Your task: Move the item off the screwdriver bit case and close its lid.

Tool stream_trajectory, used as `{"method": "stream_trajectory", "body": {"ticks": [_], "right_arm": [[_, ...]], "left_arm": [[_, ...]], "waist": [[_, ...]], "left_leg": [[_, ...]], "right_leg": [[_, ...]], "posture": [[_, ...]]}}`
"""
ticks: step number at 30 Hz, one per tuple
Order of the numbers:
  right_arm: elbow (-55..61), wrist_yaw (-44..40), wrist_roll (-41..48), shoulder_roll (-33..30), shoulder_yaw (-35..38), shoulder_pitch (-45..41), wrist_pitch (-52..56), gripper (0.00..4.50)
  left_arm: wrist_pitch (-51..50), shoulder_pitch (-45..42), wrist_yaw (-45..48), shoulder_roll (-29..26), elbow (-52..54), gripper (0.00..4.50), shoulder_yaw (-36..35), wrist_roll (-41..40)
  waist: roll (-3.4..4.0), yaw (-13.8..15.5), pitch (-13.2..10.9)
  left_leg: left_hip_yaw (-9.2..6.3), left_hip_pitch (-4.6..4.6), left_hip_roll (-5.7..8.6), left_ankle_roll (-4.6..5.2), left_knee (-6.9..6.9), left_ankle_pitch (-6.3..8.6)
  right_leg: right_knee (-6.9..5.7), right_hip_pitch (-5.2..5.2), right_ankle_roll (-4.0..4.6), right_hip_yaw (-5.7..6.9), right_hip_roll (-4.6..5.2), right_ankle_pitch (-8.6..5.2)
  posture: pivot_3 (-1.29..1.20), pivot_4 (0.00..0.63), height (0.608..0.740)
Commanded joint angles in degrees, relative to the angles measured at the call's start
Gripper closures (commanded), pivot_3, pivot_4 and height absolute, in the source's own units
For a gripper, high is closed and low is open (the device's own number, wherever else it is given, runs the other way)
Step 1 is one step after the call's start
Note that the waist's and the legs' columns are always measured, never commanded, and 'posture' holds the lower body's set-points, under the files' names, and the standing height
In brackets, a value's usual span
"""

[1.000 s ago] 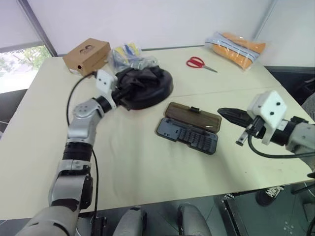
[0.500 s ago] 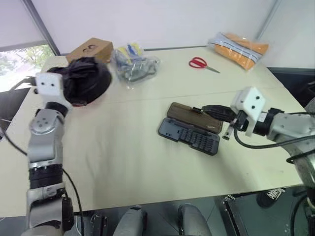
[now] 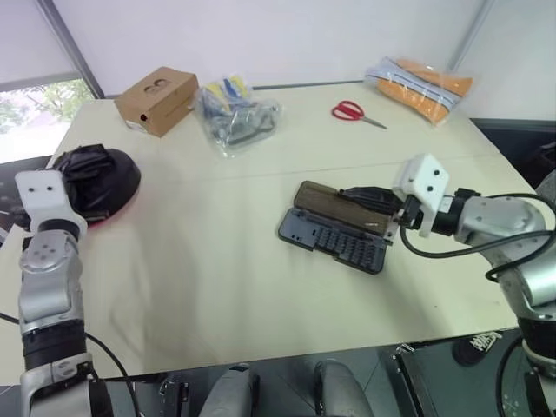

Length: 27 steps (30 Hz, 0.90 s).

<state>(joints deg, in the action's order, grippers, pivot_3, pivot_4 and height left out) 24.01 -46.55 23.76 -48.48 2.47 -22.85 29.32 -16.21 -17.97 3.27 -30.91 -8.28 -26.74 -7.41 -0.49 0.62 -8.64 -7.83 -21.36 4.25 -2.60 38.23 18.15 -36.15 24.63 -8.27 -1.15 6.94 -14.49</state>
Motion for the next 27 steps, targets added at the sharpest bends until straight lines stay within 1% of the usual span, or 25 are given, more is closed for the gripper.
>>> {"method": "stream_trajectory", "body": {"ticks": [1,7,9,12,13,15,19,27], "right_arm": [[2.6,0.3,0.1,-0.3,2.3,0.8,-0.4,4.50],[4.5,1.2,0.1,-0.7,3.8,2.7,0.5,4.50],[4.9,1.3,0.1,-0.8,4.2,3.0,0.7,4.50],[5.3,1.5,0.2,-0.9,4.8,3.5,1.1,4.50],[5.5,1.6,0.3,-0.9,4.9,3.6,1.3,4.50],[5.8,1.6,0.3,-0.8,5.0,3.9,1.5,4.50],[5.8,1.7,0.2,-0.6,4.8,3.8,1.8,4.50],[5.4,1.5,0.1,-0.5,4.2,3.3,2.0,4.50]], "left_arm": [[3.2,0.7,-1.1,-2.2,-2.0,4.47,-1.4,1.6],[5.7,0.4,-1.0,-1.6,-9.2,4.47,-1.4,0.6],[6.9,0.5,-0.8,-1.4,-10.1,4.47,-1.1,0.5],[7.5,0.4,-0.7,-1.5,-10.7,3.49,-0.7,0.3],[7.8,0.4,-0.6,-1.4,-10.6,3.04,-0.6,0.1],[8.4,0.5,-0.5,-1.2,-10.1,1.92,-0.5,0.0],[9.0,0.2,0.1,-0.4,-7.9,0.02,-0.9,-1.4],[5.4,-0.2,8.2,3.3,1.7,0.02,1.9,-9.4]], "waist": [[0.00,0.0,0.0],[0.00,0.0,0.0],[-0.01,0.1,0.0],[-0.01,0.0,0.0],[-0.01,0.1,0.0],[0.00,0.1,0.0],[-0.01,0.1,0.0],[-0.01,0.1,0.0]], "left_leg": [[0.00,0.00,0.00,0.00,0.00,0.00],[0.01,0.00,0.00,0.00,0.00,0.00],[0.01,0.00,0.00,0.00,0.00,0.00],[0.01,0.01,0.00,0.00,0.00,0.00],[0.01,0.01,0.00,0.00,0.00,0.00],[0.02,0.01,0.01,0.00,0.00,0.00],[0.02,0.01,0.01,0.00,0.00,0.00],[0.02,0.00,0.01,0.00,0.01,0.00]], "right_leg": [[0.00,0.00,0.00,0.00,0.00,0.00],[0.00,0.00,0.00,-0.01,0.01,0.00],[0.00,0.00,0.00,-0.01,0.01,0.00],[-0.01,0.00,0.01,-0.01,0.02,0.00],[-0.01,0.00,0.01,-0.01,0.02,0.00],[-0.01,0.00,0.01,-0.01,0.04,0.00],[-0.01,-0.01,0.01,0.00,0.05,0.00],[-0.01,-0.01,0.01,0.00,0.07,0.01]], "posture": [[0.00,0.150,0.740],[0.00,0.150,0.740],[0.00,0.150,0.740],[0.00,0.150,0.740],[0.00,0.150,0.740],[0.00,0.150,0.740],[0.00,0.150,0.740],[0.00,0.150,0.740]]}}
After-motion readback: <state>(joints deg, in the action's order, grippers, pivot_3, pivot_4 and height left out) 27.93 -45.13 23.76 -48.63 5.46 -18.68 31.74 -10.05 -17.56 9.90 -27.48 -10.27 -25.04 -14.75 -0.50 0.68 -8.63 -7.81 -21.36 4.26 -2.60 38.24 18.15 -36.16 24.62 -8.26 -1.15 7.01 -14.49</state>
